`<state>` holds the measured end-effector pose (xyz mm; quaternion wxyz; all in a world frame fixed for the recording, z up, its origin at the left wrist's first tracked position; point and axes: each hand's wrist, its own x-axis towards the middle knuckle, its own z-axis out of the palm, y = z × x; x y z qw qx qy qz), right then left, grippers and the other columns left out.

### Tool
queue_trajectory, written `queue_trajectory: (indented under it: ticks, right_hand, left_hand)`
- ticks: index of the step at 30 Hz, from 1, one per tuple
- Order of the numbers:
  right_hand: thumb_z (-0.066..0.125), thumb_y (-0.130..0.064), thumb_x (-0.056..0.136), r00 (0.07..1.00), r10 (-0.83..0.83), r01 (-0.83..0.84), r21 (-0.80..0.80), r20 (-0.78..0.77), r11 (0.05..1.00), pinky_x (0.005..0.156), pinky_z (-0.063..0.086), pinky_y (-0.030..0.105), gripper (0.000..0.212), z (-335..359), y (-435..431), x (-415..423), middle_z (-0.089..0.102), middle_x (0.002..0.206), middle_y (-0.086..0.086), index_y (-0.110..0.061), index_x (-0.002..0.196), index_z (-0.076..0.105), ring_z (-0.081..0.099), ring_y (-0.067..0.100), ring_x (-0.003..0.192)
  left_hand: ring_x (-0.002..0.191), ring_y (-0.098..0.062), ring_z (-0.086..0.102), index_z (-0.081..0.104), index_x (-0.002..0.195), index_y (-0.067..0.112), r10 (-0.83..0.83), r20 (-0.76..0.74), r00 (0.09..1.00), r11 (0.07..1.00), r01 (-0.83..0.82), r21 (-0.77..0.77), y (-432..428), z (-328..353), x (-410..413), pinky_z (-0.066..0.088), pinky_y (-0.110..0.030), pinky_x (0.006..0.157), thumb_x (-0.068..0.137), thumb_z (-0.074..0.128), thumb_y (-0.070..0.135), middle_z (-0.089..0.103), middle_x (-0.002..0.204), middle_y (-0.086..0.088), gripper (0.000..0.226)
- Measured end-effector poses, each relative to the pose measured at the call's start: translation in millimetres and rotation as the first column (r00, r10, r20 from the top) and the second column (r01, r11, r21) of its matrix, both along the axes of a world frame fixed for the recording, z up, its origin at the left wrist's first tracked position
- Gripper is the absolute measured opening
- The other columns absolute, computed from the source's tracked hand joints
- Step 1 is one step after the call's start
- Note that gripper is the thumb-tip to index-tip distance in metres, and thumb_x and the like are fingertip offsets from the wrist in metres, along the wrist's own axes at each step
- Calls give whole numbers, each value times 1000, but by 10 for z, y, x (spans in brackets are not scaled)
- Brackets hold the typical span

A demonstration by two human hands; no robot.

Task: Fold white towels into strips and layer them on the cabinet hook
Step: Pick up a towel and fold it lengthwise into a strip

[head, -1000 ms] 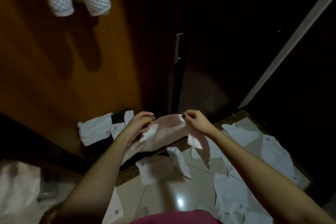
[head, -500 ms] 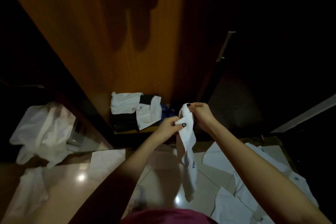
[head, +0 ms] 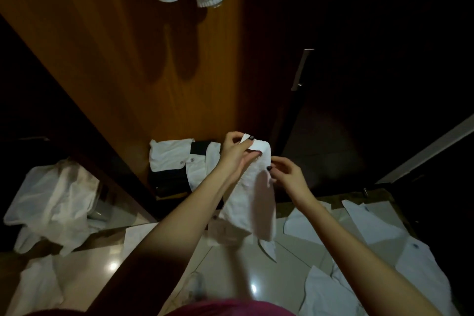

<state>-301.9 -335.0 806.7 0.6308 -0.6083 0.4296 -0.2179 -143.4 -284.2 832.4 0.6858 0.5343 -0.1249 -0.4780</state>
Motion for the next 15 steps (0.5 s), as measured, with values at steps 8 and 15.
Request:
queue_trajectory:
  ticks: [8,15]
  right_hand:
    - [57,-14,97,993,15,23,-323,113,946,84,54,23,15,186,-4,338,69,99,-1,-13,110,65,65,10,95]
    - [51,-11,98,997,46,-26,-285,64,958,67,43,20,12,373,-392,372,55,84,12,-3,98,60,52,10,73]
  left_hand:
    - [99,-24,71,72,100,7,-212,57,976,967,218,-130,-22,459,96,57,-25,77,94,55,-1,64,118,-19,19]
    - [107,-7,60,68,116,24,-328,713,620,942,269,199,16,759,502,51,-21,89,88,70,16,64,112,12,30]
